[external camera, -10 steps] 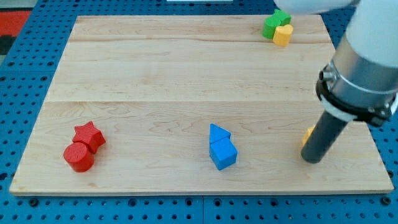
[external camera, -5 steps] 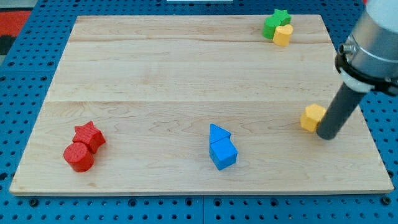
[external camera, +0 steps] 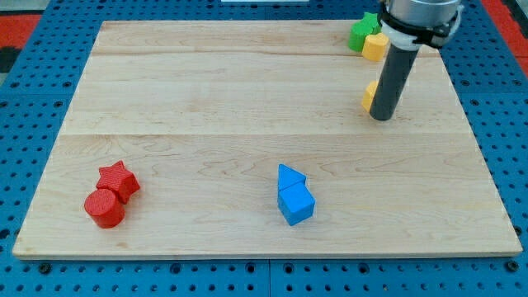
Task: Push the yellow hexagon into the group of blocks
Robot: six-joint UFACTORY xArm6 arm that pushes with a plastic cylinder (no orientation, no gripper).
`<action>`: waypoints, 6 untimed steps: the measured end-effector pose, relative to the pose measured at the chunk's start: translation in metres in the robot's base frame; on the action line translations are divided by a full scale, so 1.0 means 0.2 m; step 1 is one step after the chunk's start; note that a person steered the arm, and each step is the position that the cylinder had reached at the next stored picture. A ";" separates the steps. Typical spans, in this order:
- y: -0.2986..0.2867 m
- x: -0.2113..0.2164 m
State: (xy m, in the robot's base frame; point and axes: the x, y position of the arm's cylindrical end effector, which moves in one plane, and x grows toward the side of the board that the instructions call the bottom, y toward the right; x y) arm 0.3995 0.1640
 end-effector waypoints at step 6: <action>-0.08 -0.38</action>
